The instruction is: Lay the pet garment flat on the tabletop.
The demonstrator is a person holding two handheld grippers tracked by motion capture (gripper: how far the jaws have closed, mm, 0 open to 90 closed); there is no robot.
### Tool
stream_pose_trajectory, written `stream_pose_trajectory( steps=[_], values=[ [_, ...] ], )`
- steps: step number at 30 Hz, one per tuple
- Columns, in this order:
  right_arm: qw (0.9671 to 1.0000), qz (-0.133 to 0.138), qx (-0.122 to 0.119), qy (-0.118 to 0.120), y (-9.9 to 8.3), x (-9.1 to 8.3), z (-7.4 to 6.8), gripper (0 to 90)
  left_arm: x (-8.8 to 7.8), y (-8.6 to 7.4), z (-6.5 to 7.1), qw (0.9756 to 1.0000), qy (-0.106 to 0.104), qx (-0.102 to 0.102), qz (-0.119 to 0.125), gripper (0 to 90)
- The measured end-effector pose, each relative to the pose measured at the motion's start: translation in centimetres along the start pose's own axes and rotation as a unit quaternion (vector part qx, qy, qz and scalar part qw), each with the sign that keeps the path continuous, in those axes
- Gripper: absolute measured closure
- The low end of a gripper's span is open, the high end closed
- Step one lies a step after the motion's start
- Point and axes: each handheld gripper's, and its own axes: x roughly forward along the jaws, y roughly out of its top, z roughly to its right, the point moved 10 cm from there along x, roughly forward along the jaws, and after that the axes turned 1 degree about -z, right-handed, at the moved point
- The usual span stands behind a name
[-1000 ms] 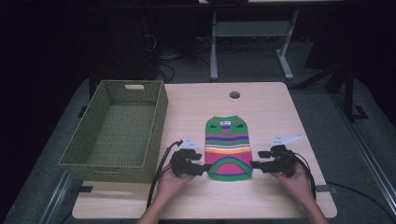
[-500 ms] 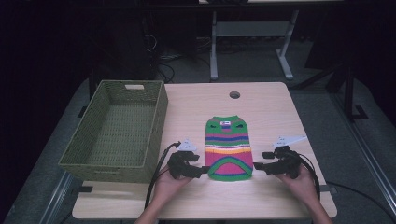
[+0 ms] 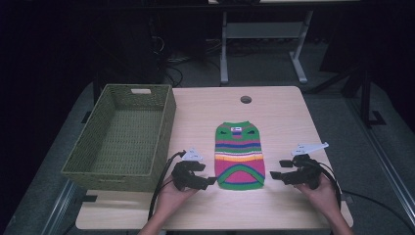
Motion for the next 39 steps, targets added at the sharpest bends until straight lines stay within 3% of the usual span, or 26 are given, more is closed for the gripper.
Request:
stream_pose_trajectory(
  steps=[11, 17, 28, 39],
  values=[
    [1.0000, 0.002, 0.001, -0.003, -0.5, -1.0, 0.4, 31.4, -0.9, -0.6, 0.5, 1.0000, -0.001, 0.001, 0.000, 29.5],
    [1.0000, 0.002, 0.004, -0.006, -1.3, -1.6, 0.7, 31.4, -1.6, -0.9, 0.8, 0.9999, 0.000, 0.012, -0.001, 29.1],
    [0.9999, 0.012, 0.001, -0.011, -2.7, -2.7, 0.6, 30.6, -2.3, -2.1, 1.2, 0.9999, 0.003, 0.012, 0.000, 28.9],
    [0.9996, 0.018, 0.013, -0.018, -4.5, -3.8, 1.3, 28.9, -3.2, -2.1, 1.3, 0.9999, 0.002, 0.003, 0.015, 28.5]
  ],
)
